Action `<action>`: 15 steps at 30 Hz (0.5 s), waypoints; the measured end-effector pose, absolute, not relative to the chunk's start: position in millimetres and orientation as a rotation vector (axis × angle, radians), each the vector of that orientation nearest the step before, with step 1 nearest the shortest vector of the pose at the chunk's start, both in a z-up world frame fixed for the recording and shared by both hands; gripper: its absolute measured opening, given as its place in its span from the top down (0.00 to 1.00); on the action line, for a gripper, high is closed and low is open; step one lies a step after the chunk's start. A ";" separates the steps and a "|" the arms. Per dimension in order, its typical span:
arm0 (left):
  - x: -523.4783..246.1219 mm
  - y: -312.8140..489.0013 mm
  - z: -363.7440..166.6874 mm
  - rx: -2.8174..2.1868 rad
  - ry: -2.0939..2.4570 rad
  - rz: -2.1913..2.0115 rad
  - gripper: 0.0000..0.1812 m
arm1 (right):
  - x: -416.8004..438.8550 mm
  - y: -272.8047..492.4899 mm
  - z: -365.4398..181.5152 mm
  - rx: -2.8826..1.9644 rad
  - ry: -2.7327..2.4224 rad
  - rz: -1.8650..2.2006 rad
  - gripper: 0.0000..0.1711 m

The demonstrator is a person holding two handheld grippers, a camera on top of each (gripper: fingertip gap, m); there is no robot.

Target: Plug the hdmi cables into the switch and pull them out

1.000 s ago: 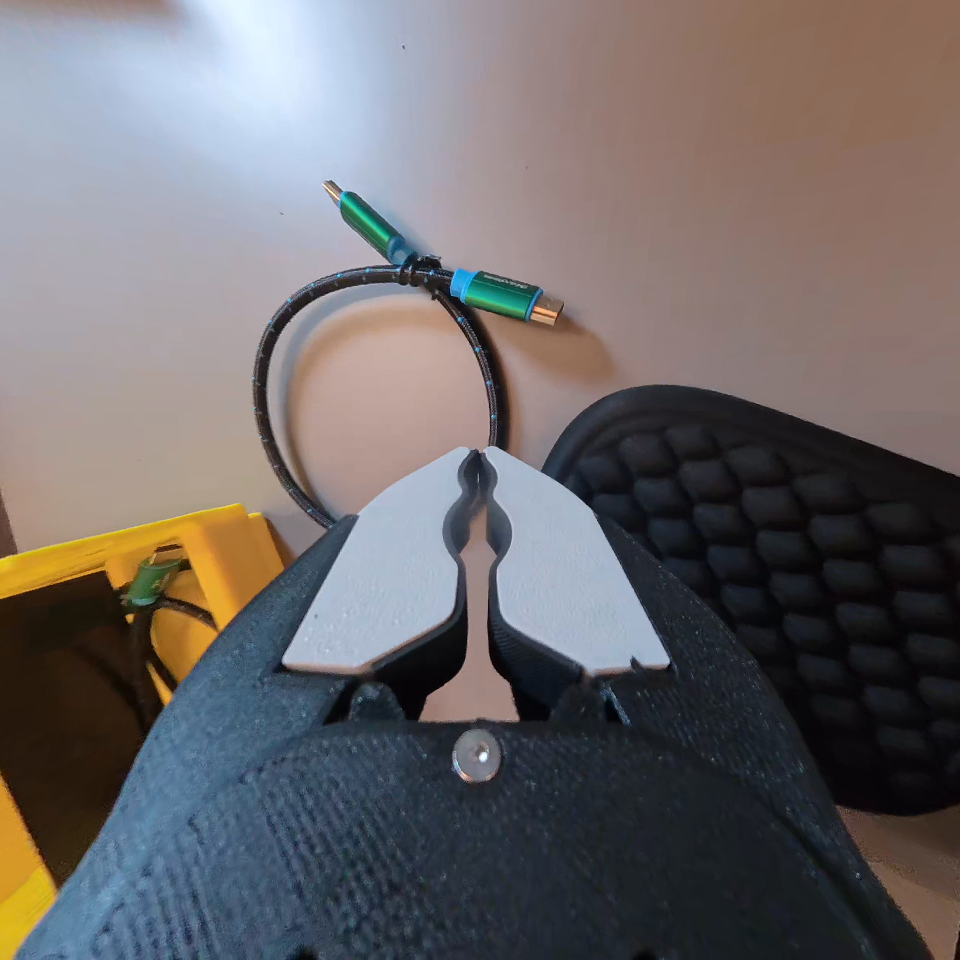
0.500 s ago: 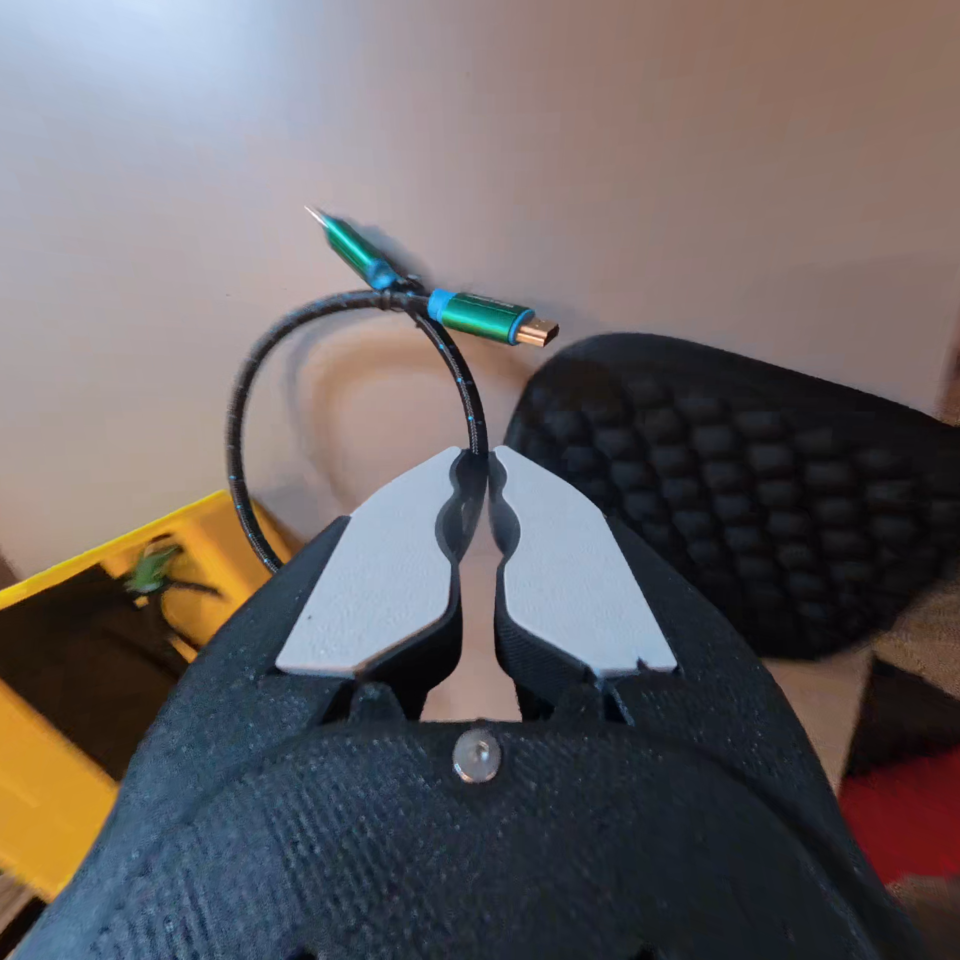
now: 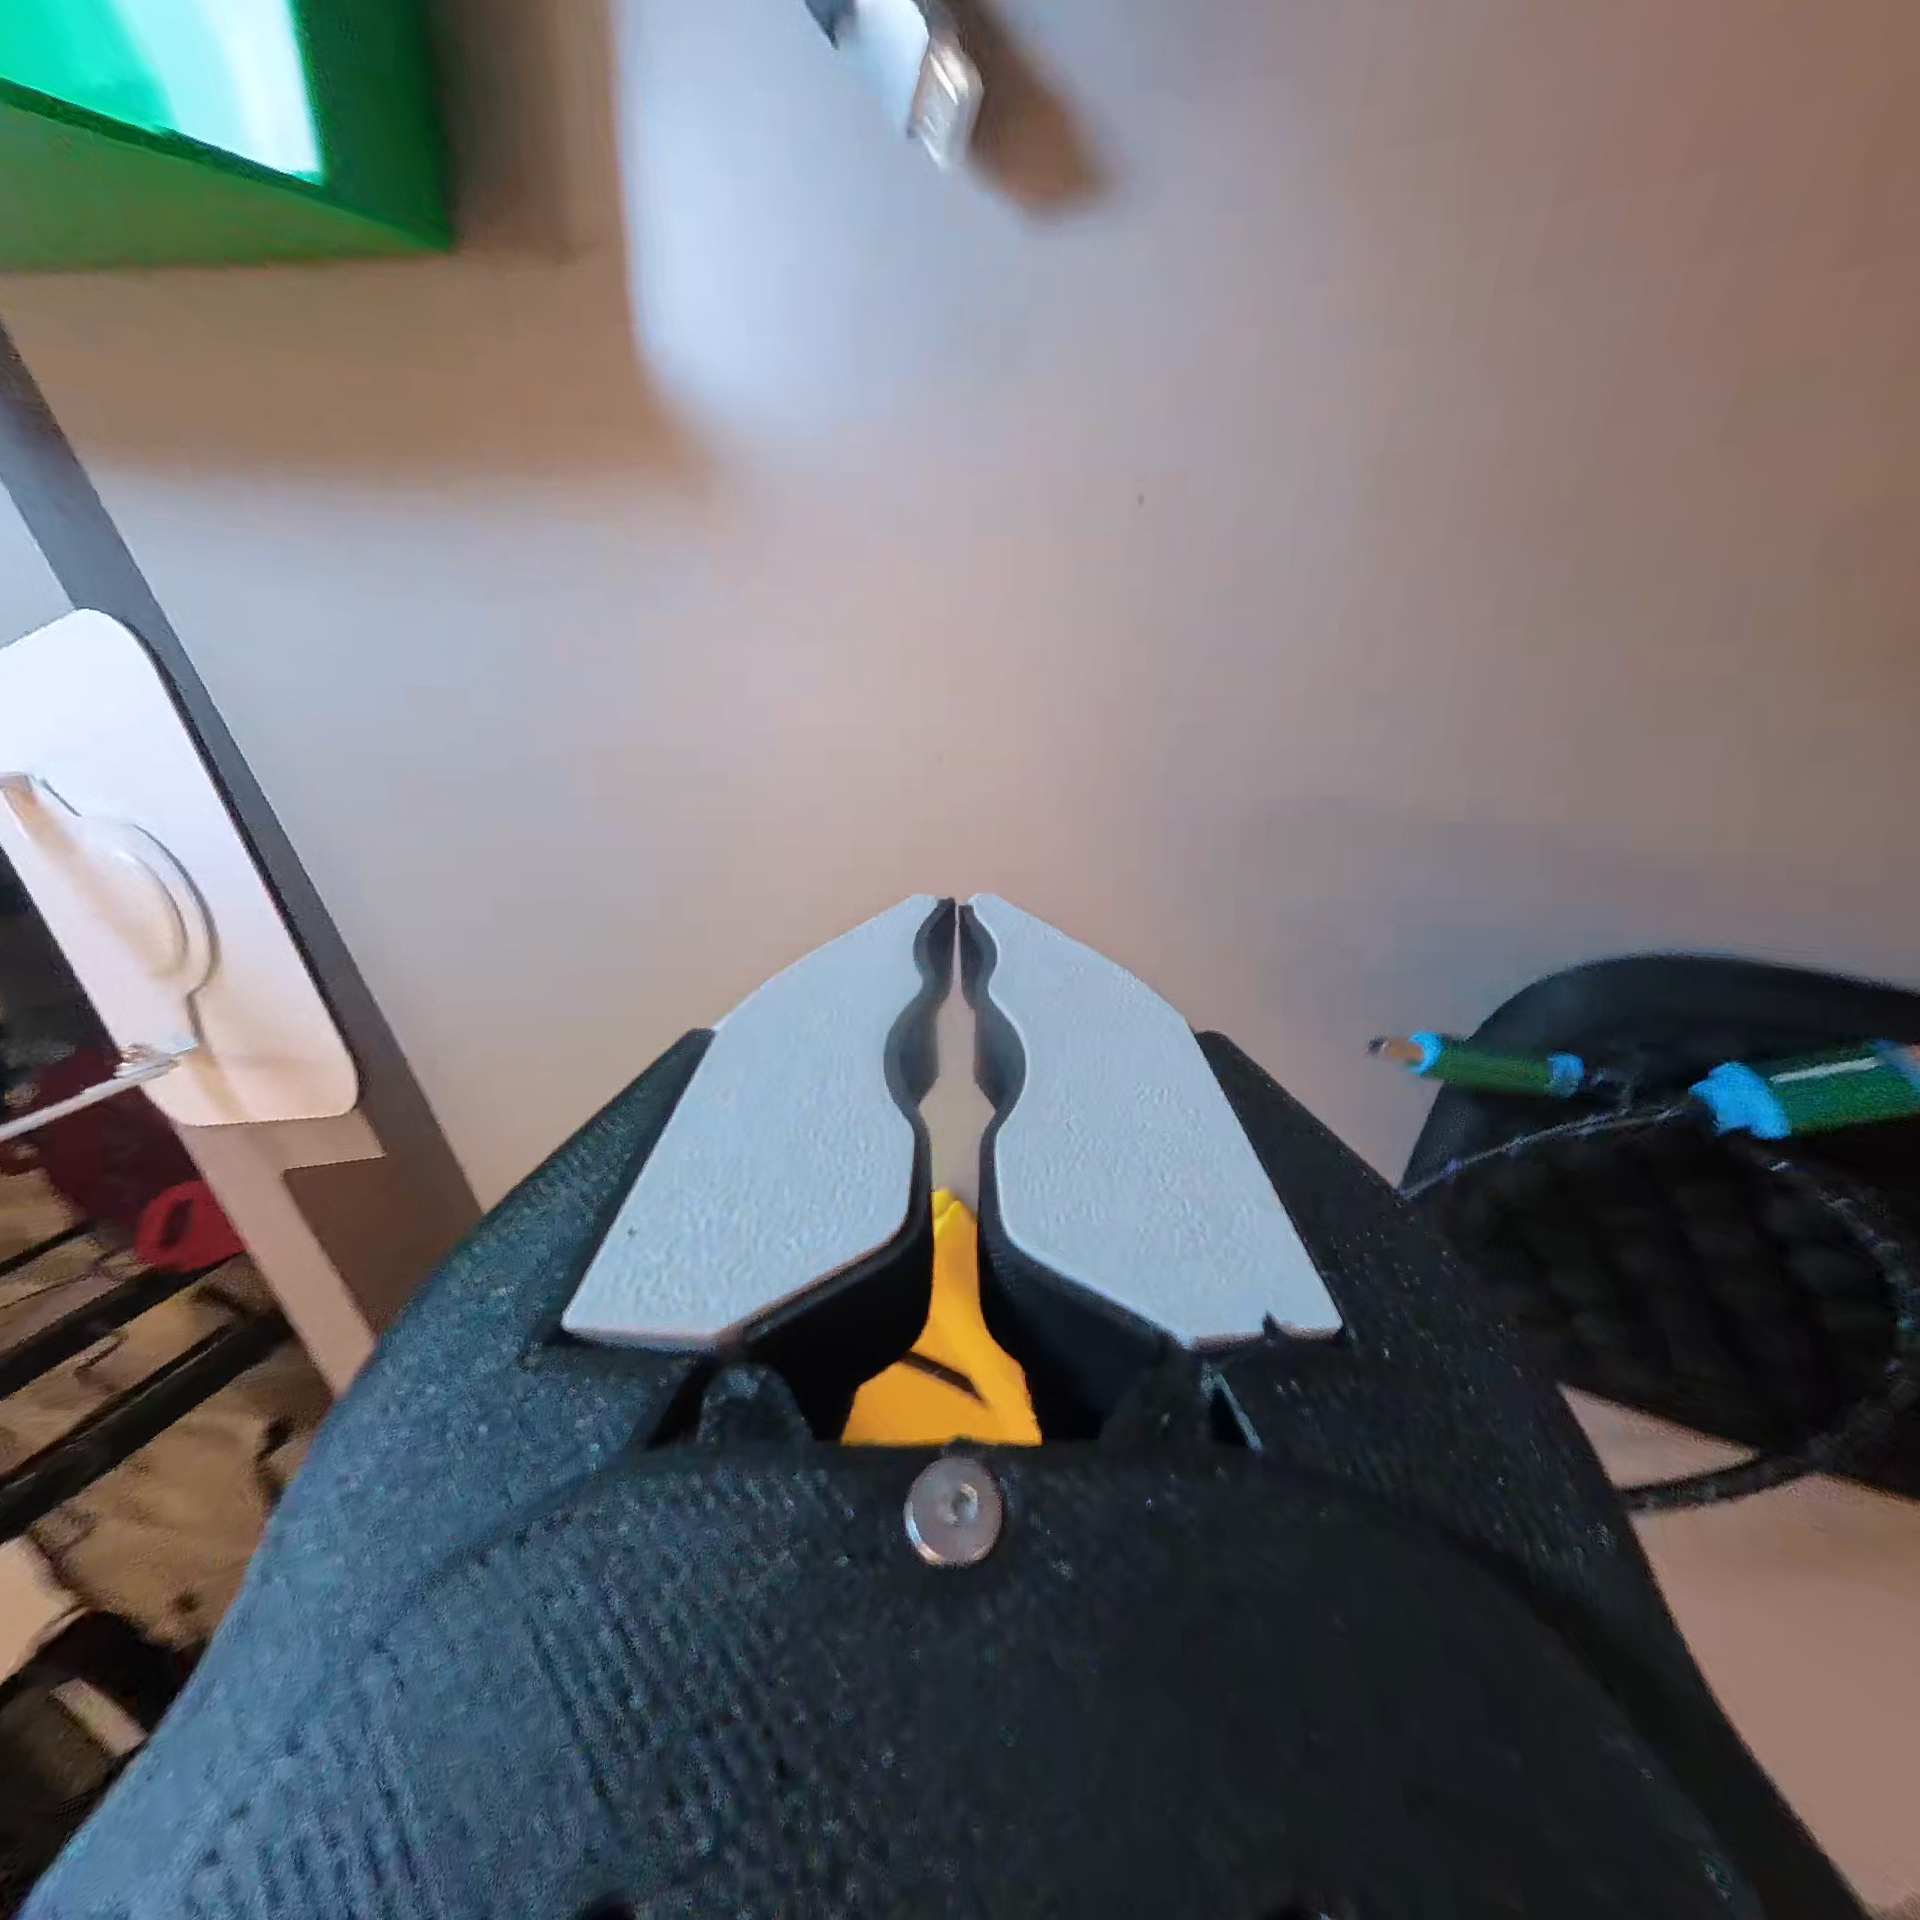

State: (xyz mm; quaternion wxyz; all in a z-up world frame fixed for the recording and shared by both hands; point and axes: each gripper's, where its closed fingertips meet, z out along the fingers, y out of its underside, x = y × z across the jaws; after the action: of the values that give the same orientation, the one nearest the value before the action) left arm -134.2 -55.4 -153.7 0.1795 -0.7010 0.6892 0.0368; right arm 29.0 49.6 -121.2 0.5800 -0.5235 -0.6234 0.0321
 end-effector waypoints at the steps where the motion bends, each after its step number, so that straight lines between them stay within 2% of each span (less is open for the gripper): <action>1: -133.9 -59.6 -148.8 -1.992 1.889 0.060 0.97 | 30.0 50.7 -121.7 -1.230 -1.455 0.087 0.87; 5: -157.2 -111.6 -144.1 -2.151 1.726 -0.055 0.91 | 30.4 54.6 -122.8 -1.246 -1.452 0.124 0.87; 10: -187.5 -180.6 -173.9 -2.325 1.482 -0.128 0.86 | 29.8 51.2 -121.1 -1.233 -1.454 0.108 0.87; 15: -187.5 -182.3 -196.4 -2.406 0.935 -0.236 0.80 | 24.2 48.7 -120.3 -1.232 -1.458 0.103 0.87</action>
State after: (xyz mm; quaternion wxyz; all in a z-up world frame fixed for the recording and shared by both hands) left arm -187.5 -182.3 -196.4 0.2712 -0.8934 0.3473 -0.0878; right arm 24.2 48.7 -120.3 0.5769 -0.5263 -0.6231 0.0440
